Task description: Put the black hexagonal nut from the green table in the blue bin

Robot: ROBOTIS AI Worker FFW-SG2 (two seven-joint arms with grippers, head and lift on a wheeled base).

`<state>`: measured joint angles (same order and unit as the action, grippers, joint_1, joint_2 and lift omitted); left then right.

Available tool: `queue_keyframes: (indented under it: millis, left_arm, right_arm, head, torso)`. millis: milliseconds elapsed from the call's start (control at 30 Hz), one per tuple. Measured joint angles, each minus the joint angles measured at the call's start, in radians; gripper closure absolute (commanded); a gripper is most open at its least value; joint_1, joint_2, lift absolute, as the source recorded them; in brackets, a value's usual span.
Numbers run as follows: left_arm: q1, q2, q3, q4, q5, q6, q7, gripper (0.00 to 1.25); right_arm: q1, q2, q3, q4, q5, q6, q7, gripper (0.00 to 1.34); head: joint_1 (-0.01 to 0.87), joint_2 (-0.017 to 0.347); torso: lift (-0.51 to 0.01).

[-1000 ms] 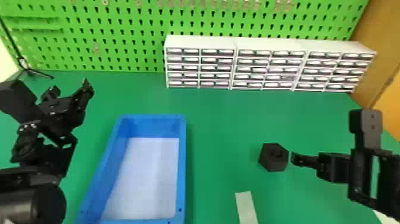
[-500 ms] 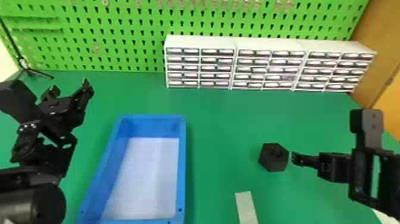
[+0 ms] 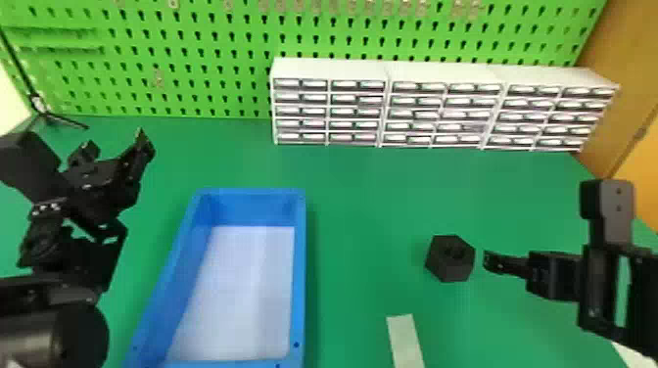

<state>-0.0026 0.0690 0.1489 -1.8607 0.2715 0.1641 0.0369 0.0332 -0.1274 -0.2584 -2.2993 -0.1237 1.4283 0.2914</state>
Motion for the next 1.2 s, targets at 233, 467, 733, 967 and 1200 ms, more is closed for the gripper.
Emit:
queue_keyframes:
  millis: [233,467,733,967,1200]
  left_arm:
    - [-0.001,0.000,-0.001,0.000,0.001,0.000,0.000,0.43]
    - [-0.003,0.000,-0.003,0.000,0.001,0.000,0.001,0.43]
    - [-0.005,0.000,-0.005,0.000,0.000,0.000,0.000,0.43]
    - [-0.008,0.000,-0.008,0.004,0.000,0.000,0.001,0.43]
    - [-0.011,0.000,-0.013,0.008,0.000,0.000,0.000,0.43]
  right_arm:
    - [-0.006,-0.005,-0.003,0.007,0.005,-0.010,0.000,0.32]
    - [-0.042,-0.010,0.004,0.027,0.007,0.034,0.000,0.32]
    - [-0.084,-0.028,0.047,0.076,0.010,0.048,0.000,0.32]
    - [-0.128,-0.043,0.090,0.142,0.014,0.040,0.000,0.32]
    - [-0.176,-0.047,0.134,0.219,0.018,0.025,0.000,0.32]
  head:
    - [0.692,0.008]
    - [0.692,0.008]
    - [0.692,0.008]
    - [0.692,0.008]
    - [0.692,0.008]
  torso:
    - [-0.097]
    - [-0.097]
    - [-0.097]
    - [-0.097]
    - [-0.097]
